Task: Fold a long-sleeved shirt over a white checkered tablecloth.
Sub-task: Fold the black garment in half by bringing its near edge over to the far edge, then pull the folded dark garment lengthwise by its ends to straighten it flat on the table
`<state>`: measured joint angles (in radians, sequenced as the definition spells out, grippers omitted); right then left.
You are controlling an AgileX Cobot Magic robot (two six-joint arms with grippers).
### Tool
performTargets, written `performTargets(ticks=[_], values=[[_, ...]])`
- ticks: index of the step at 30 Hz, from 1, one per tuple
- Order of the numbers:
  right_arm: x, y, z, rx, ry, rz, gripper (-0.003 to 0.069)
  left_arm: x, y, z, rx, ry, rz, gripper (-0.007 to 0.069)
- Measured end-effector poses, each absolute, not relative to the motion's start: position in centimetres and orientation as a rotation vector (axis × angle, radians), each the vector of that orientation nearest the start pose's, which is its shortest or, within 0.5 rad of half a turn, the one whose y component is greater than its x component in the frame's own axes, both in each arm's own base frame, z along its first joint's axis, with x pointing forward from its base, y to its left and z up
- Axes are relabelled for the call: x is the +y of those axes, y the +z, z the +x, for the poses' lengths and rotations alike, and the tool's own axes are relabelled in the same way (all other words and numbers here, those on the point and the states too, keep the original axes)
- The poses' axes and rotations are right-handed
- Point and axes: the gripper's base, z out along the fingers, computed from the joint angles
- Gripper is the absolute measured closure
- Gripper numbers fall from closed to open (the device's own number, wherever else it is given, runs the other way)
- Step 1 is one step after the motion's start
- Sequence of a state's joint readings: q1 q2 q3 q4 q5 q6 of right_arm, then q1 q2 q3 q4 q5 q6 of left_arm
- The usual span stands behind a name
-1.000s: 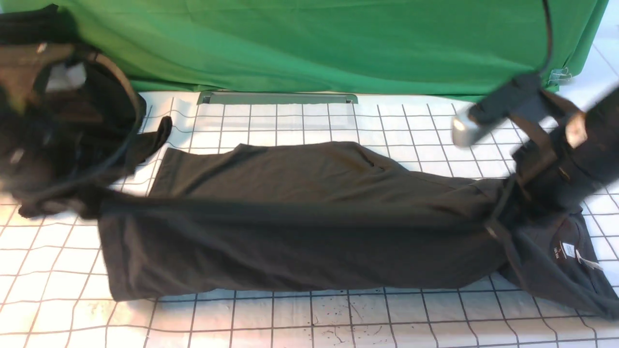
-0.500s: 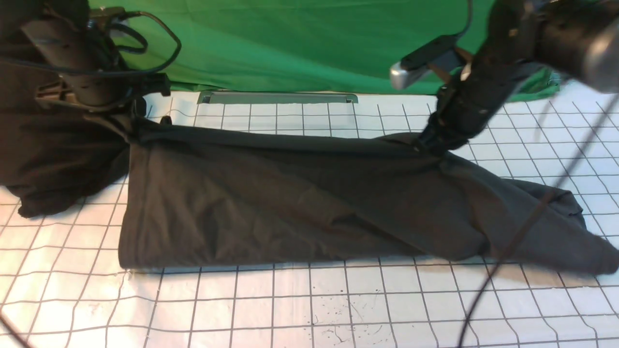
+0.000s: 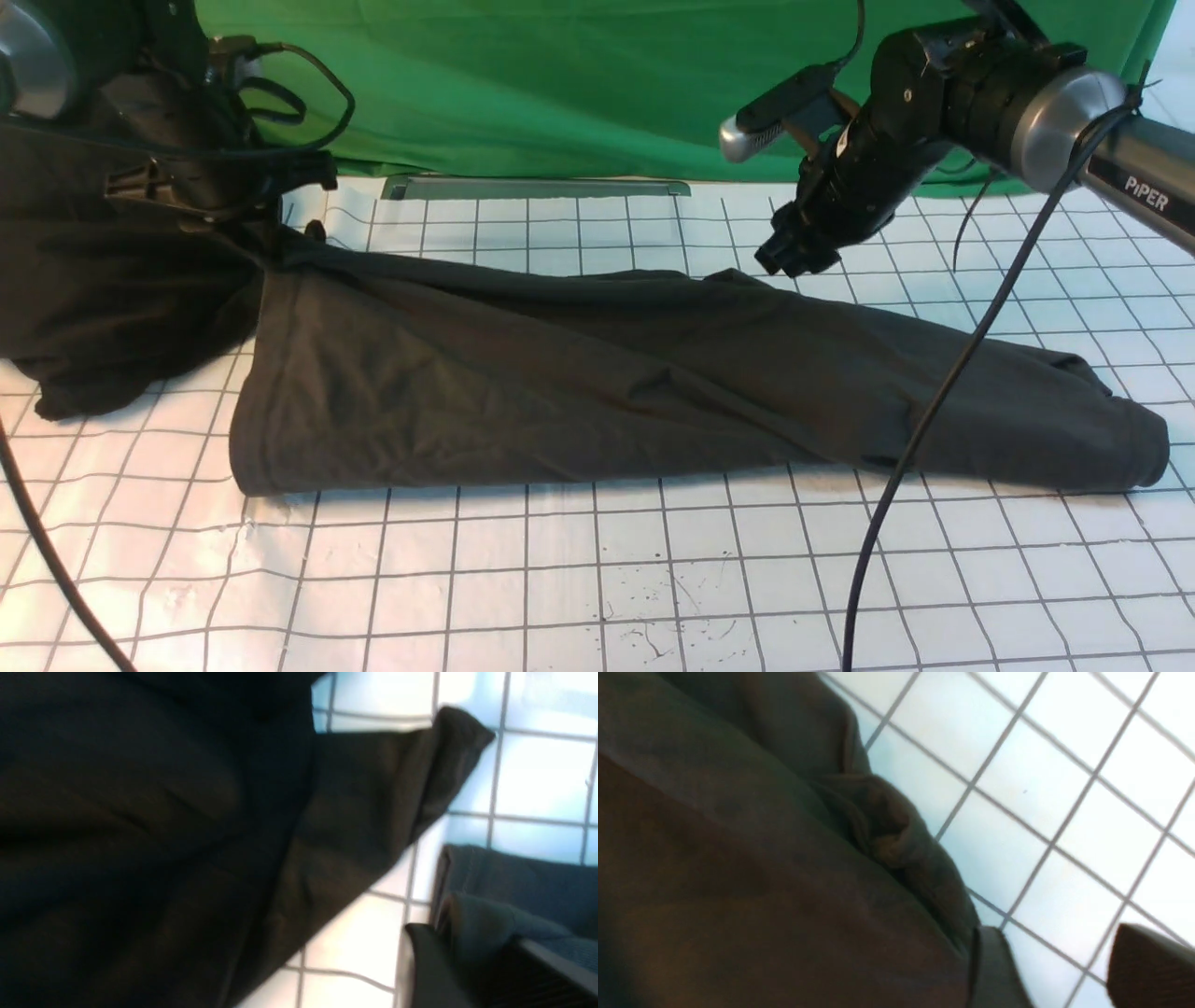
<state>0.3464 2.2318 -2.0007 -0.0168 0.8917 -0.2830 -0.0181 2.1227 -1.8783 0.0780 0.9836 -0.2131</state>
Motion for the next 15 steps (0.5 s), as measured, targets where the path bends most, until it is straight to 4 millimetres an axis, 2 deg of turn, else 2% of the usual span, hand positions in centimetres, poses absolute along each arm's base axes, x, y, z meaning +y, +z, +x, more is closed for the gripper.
performTargets(ticks=[1,3,5,8,9,10,11,12,14,15], values=[[16.9,22.9,47.2,2.482,0.001,-0.818,0.03,-0.2,24.3,47.0,2.696,0.037,-0.222,0.04],[16.7,24.2,46.9,2.53,-0.004,-0.823,0.0316,0.2,24.4,46.9,2.697,0.09,-0.233,0.0312],[16.5,25.5,46.5,2.562,-0.019,-0.811,0.0372,0.6,25.0,46.9,2.689,0.152,-0.252,0.026],[15.8,28.1,45.4,2.589,-0.062,-0.796,0.0492,1.1,26.8,46.7,2.671,0.207,-0.265,0.023],[15.4,29.5,44.9,2.576,-0.08,-0.782,0.0558,1.1,28.0,46.3,2.675,0.219,-0.25,0.0234],[15.2,29.7,44.8,2.575,-0.083,-0.775,0.0566,1.1,28.1,46.3,2.678,0.22,-0.238,0.0235],[14.8,30.8,44.5,2.563,-0.085,-0.753,0.0601,1.0,28.8,46.0,2.691,0.215,-0.203,0.0253],[14.1,32.3,44.0,2.546,-0.082,-0.711,0.0635,0.8,29.4,45.6,2.714,0.182,-0.143,0.0308],[13.2,33.7,43.6,2.526,-0.083,-0.673,0.0649,0.2,29.7,45.2,2.74,0.116,-0.083,0.0379],[12.6,34.5,43.3,2.517,-0.084,-0.652,0.0651,0.0,29.9,45.0,2.744,0.078,-0.062,0.0438]])
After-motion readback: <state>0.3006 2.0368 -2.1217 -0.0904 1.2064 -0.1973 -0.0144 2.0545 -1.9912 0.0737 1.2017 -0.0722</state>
